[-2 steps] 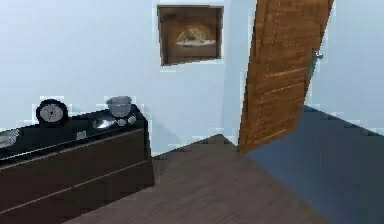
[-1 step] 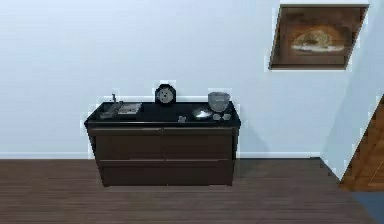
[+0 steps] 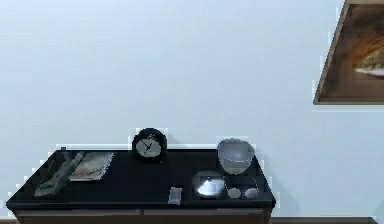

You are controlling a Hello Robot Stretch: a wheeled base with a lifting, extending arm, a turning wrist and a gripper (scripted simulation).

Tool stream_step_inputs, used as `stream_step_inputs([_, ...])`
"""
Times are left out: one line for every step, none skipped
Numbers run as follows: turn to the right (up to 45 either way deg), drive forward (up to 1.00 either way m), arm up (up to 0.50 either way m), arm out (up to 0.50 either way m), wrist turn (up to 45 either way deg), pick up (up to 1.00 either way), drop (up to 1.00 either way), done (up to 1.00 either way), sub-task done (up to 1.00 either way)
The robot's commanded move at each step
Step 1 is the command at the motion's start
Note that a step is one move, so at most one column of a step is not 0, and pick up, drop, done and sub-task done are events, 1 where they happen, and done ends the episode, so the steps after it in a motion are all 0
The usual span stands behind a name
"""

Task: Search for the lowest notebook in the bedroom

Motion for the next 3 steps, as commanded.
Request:
stream_step_inputs([-45.0, 0.0, 0.0, 0.0, 0.0, 0.0, 0.0, 0.0, 0.0])
stream_step_inputs([-45.0, 0.0, 0.0, 0.0, 0.0, 0.0, 0.0, 0.0, 0.0])
stream_step_inputs([-42.0, 0.0, 0.0, 0.0, 0.0, 0.0, 0.0, 0.0, 0.0])
